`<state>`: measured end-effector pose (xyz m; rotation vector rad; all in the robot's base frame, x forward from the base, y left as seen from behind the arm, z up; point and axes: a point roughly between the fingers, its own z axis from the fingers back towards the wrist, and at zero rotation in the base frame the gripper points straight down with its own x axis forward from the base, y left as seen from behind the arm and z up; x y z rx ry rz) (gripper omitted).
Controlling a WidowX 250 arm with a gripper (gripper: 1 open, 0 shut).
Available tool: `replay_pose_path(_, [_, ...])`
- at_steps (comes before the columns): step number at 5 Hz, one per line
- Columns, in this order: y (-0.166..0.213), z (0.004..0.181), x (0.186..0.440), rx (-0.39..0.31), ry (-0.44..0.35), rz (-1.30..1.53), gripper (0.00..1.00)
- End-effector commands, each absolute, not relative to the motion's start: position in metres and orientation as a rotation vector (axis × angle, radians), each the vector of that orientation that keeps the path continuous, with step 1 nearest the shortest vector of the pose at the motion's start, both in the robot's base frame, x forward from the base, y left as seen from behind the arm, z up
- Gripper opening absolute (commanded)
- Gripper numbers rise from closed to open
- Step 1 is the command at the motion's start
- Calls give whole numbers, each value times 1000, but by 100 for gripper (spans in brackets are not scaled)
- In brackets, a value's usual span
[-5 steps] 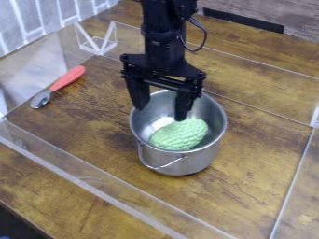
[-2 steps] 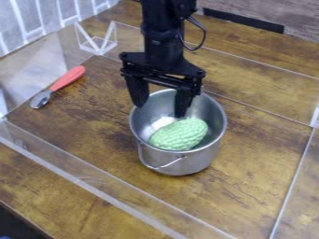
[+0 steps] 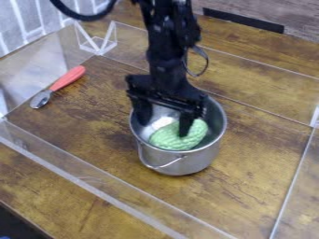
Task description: Remove the green object from the silver pot and put it on the table
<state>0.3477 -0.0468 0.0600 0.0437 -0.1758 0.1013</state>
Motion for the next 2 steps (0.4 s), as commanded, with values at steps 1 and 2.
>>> replay_pose_path(1, [-50, 55, 354, 54, -208, 100, 100])
replay_pose_path(2, [-49, 43, 355, 81, -206, 105, 100])
